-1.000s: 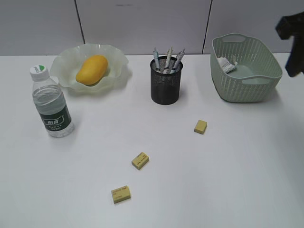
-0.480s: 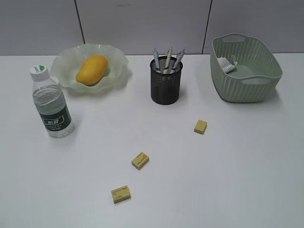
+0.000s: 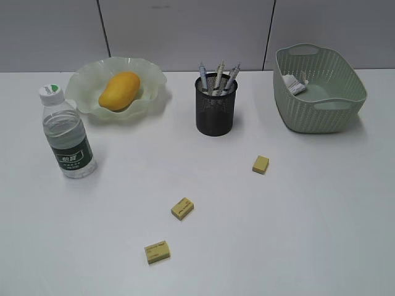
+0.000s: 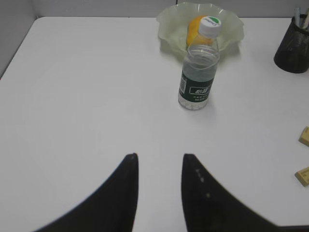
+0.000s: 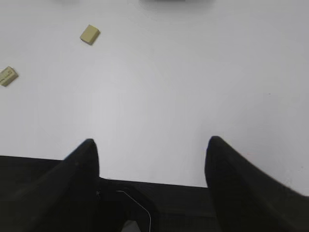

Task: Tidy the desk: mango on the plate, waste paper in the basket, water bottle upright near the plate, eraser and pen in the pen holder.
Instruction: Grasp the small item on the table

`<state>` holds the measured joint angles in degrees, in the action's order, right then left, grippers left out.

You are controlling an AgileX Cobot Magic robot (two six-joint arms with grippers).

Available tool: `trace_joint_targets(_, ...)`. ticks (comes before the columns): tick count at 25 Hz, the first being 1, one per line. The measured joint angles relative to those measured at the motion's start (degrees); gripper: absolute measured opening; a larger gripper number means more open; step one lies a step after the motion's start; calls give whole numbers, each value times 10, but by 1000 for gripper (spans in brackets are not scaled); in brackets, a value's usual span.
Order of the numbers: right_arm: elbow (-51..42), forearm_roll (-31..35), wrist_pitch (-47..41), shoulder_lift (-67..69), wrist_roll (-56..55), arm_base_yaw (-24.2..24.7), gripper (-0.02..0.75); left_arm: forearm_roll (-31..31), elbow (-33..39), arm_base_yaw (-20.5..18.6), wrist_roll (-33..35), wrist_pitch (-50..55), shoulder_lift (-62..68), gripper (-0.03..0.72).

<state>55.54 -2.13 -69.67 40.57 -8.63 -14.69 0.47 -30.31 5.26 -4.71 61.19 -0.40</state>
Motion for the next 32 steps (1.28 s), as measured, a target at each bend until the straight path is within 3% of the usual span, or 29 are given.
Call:
trace_joint_targets(6, -16, 34, 0, -78, 72, 0, 426, 1, 0, 0, 0, 0, 0, 239)
trace_joint_targets(22, -227, 54, 68, -391, 117, 0, 414, 2, 0, 0, 0, 0, 0, 238)
trace_joint_targets(32, -266, 54, 91, -411, 117, 0, 414, 2, 0, 0, 0, 0, 0, 238)
